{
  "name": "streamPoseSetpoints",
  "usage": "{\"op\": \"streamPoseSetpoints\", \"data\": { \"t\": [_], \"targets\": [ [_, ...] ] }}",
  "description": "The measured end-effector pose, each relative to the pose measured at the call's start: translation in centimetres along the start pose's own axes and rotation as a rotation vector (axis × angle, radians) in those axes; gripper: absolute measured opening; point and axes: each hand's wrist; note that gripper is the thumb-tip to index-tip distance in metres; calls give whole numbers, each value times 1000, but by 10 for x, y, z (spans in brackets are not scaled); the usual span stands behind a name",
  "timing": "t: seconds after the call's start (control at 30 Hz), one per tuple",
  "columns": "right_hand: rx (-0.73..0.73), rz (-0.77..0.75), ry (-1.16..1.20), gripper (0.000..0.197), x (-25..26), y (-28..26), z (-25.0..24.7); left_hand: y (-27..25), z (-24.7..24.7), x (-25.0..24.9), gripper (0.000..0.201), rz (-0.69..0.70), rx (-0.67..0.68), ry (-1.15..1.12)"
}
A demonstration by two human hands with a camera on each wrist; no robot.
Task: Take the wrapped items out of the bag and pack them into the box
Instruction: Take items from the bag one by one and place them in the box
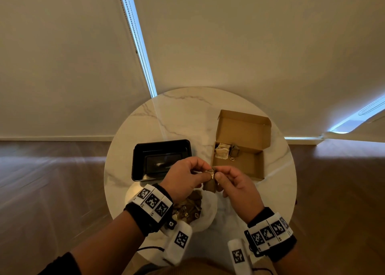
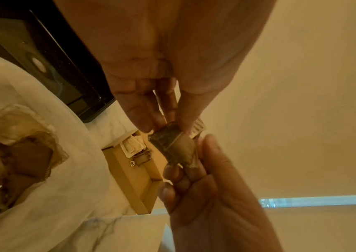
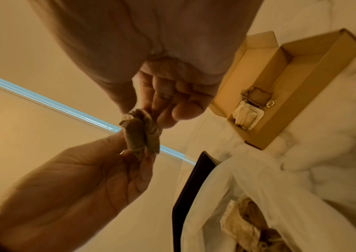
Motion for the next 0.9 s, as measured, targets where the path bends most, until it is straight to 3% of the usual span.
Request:
{"op": "streamPoseSetpoints", "data": {
  "t": [0.17, 0.37, 0.47, 0.67, 0.77, 0.9],
  "targets": [
    [67, 79, -5, 33, -7, -1, -12, 3, 11, -5, 15, 73, -39, 143],
    [77, 152, -33, 20, -11, 11, -26, 7, 17, -6, 38, 59, -26, 349],
    [-16, 160, -146, 17, -11, 33, -45, 5, 11, -3, 44, -15, -33, 335],
    [-337, 186, -391, 19, -17, 107, -102, -19, -9, 34, 26, -122, -55, 330],
    [-399, 226, -523, 26, -35, 137, -123, -35, -15, 50, 25, -180, -63, 321],
    [-375, 273, -744, 28, -61, 159, -139, -53, -19, 62, 22, -232, -40, 298]
  ]
}}
Point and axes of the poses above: each hand's wrist, its own y-axis towards the middle knuckle, its own z-axis out of the palm, x = y × z, and after that the axes turned 15 degrees about y, right-handed
